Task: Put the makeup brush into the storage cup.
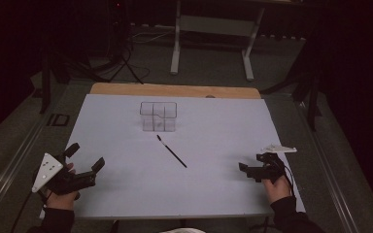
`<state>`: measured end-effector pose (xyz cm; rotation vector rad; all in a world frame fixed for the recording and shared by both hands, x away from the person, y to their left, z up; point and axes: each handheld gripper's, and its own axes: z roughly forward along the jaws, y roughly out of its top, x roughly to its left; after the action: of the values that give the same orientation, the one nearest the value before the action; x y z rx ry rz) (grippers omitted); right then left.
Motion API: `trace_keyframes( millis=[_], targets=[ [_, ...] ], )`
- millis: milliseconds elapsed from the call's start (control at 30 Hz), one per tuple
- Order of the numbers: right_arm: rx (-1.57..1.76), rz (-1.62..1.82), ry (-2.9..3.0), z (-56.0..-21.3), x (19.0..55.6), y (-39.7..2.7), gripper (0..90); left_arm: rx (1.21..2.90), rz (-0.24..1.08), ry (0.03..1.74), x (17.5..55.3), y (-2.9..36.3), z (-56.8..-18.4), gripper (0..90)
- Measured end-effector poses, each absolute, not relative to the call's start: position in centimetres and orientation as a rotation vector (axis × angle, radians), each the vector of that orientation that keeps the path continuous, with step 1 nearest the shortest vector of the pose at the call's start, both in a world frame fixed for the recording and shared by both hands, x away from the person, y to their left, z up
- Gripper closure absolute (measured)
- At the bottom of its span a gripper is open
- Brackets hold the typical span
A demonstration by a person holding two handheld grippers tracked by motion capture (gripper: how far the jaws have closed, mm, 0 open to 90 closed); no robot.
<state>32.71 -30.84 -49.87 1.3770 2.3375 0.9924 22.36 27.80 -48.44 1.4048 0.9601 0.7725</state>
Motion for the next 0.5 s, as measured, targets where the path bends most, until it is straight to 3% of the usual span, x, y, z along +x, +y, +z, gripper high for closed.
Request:
trace_keyframes(
  millis=[500],
  targets=[
    [1.291, 0.373, 2.824, -49.1, 32.7, -28.4, 12.6, 1.394, 0.770, 0.972, 22.4, 28.0, -48.4, 0.3]
  ],
)
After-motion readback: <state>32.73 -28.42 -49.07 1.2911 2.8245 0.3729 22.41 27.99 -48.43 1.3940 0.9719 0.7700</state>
